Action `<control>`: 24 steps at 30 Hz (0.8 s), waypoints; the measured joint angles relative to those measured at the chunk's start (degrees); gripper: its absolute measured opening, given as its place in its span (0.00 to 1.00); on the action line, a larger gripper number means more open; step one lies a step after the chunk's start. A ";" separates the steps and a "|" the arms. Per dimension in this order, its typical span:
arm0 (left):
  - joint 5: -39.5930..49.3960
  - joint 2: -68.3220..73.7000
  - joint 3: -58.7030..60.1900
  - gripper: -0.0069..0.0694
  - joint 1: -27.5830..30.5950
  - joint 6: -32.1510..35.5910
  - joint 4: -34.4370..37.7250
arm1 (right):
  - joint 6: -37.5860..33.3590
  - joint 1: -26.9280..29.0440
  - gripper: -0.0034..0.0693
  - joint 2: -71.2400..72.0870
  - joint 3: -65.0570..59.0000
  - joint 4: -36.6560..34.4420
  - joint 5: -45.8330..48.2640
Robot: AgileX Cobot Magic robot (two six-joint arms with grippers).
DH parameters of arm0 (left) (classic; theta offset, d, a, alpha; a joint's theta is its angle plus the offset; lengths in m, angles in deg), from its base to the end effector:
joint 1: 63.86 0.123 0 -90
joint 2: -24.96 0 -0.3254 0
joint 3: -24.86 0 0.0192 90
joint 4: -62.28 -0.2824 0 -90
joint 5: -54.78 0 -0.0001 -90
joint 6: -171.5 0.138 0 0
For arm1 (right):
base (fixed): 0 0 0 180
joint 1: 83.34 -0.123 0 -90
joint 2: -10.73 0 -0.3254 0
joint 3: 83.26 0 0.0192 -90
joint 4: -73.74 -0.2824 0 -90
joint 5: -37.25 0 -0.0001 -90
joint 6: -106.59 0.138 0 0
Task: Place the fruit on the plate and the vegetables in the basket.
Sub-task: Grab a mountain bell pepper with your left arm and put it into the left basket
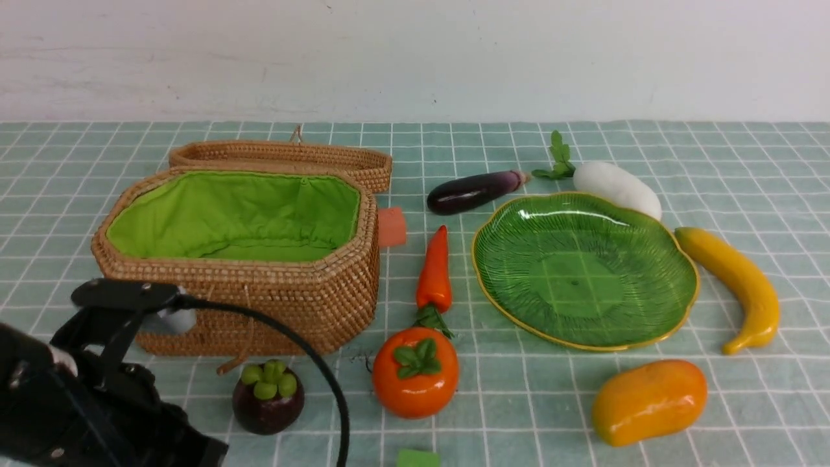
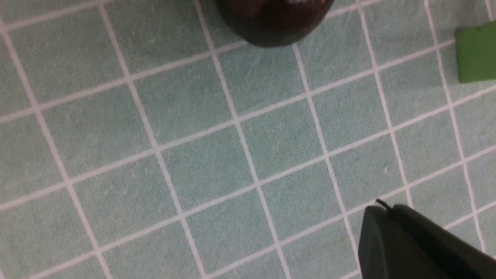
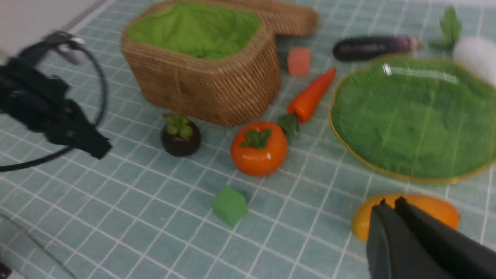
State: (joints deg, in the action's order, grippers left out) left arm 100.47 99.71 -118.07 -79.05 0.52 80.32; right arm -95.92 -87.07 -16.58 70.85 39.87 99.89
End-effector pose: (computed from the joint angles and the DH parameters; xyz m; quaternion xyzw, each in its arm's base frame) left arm 0.2219 -0.0920 0.2268 0.1195 0.9651 -0.1416 0.1852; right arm 0.0327 0.0706 0.4133 -0.2073 0.7840 0.2035 0.5486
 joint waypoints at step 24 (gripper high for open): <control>-20.02 13.29 -5.05 0.82 -7.40 0.39 -12.09 | -4.38 -3.73 0.09 0.00 4.54 1.92 1.73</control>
State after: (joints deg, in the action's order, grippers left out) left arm 80.45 113.00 -123.11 -86.45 0.91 68.22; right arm -100.30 -90.80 -16.58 75.39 41.80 101.63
